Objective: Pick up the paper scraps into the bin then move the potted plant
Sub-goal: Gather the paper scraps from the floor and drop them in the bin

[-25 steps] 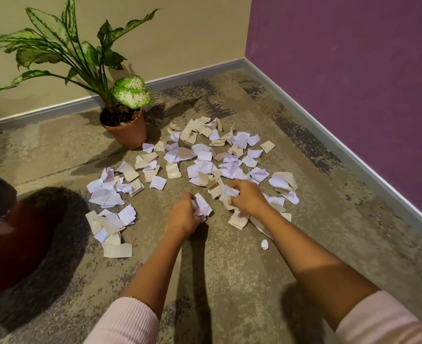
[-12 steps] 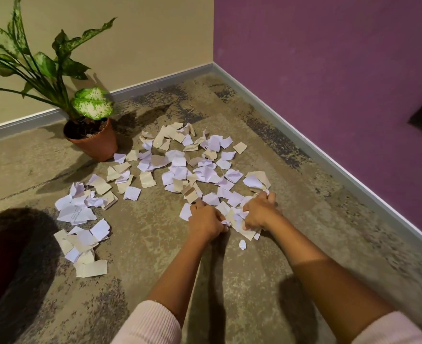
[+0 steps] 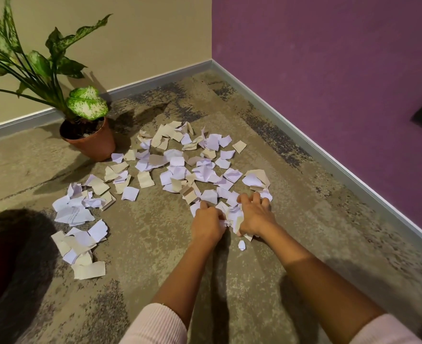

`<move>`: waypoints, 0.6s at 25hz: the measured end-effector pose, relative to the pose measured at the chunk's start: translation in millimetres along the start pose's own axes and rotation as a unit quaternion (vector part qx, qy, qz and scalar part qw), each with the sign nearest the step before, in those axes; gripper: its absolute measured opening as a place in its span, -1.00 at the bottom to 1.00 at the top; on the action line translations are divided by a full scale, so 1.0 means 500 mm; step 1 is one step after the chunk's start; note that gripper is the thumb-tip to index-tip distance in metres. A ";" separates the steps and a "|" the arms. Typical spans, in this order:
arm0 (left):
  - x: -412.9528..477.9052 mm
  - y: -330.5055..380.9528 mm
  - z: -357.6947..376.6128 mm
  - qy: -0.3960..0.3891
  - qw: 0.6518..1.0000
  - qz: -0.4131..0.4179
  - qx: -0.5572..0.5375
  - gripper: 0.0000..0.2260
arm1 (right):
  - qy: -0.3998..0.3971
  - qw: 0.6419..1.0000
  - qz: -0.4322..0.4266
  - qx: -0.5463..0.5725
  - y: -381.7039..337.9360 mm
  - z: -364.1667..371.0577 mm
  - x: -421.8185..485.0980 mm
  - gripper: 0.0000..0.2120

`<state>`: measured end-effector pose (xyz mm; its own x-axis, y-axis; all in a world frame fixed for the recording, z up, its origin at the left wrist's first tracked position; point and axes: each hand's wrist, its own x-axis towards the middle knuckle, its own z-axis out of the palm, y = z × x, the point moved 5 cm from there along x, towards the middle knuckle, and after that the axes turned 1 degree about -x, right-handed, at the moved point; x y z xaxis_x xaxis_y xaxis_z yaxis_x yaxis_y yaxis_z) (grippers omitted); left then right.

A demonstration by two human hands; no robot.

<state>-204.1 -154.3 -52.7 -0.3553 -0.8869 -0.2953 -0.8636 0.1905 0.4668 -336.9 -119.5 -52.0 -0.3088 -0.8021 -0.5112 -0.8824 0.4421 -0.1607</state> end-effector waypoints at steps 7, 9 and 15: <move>0.006 -0.002 -0.006 -0.013 0.998 0.001 0.068 -0.51 | -0.043 0.999 0.006 0.016 0.001 0.011 0.017 -0.15; 0.013 -0.002 -0.004 -0.028 0.997 -0.018 0.074 -0.38 | -0.051 0.999 0.007 0.013 0.002 0.016 0.019 -0.25; 0.026 -0.004 0.000 -0.055 0.997 -0.033 0.046 -0.42 | -0.049 0.999 0.001 0.009 0.003 0.026 0.021 -0.37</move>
<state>-207.0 -166.2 -57.5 -0.3295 -0.8482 -0.4147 -0.9137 0.1757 0.3666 -337.0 -121.9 -68.7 -0.2743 -0.7583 -0.5913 -0.8745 0.4524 -0.1746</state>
